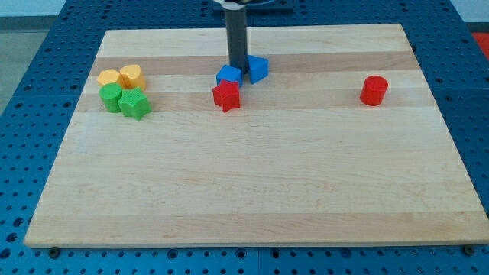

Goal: Push the blue triangle above red circle

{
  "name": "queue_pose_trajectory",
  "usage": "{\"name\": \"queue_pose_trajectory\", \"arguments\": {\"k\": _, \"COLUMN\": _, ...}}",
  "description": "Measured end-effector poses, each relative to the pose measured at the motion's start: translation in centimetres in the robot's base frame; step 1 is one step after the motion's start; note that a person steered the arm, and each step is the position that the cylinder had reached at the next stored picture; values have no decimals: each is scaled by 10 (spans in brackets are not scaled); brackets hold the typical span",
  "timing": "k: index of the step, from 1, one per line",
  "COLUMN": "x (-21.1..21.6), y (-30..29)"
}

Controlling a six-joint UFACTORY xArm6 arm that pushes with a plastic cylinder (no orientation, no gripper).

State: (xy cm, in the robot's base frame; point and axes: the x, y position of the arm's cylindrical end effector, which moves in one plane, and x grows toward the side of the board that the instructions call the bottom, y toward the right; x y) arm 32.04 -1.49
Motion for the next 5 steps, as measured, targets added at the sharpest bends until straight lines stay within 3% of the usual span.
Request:
{"name": "queue_pose_trajectory", "arguments": {"k": 3, "x": 1, "y": 139}}
{"name": "queue_pose_trajectory", "arguments": {"k": 5, "x": 1, "y": 200}}
